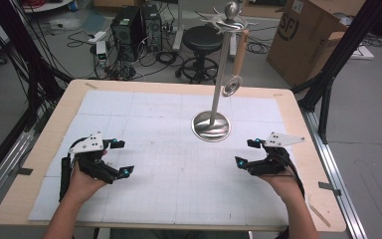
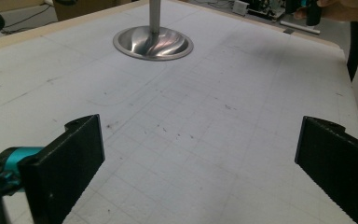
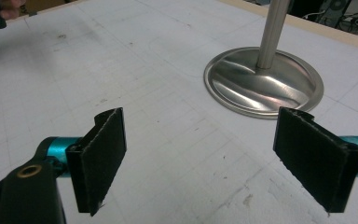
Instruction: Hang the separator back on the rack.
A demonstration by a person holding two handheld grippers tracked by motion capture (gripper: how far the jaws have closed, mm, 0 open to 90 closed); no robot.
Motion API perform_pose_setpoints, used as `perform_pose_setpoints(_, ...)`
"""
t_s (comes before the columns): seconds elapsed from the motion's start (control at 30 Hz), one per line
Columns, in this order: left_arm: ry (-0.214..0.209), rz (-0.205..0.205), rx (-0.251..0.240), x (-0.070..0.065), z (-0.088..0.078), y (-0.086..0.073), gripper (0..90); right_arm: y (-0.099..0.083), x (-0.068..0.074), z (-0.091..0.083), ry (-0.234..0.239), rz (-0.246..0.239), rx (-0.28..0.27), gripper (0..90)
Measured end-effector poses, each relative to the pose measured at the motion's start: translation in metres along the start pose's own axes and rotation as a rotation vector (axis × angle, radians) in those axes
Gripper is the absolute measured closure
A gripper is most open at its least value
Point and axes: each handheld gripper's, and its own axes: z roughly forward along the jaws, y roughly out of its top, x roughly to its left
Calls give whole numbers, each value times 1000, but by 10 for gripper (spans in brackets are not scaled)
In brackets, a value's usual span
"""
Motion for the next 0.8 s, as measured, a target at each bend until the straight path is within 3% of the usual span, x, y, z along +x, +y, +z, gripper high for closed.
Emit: perform_pose_setpoints(0.8,4,-2,6,1,0,0,19,-3,-4,0,4,15,3,164)
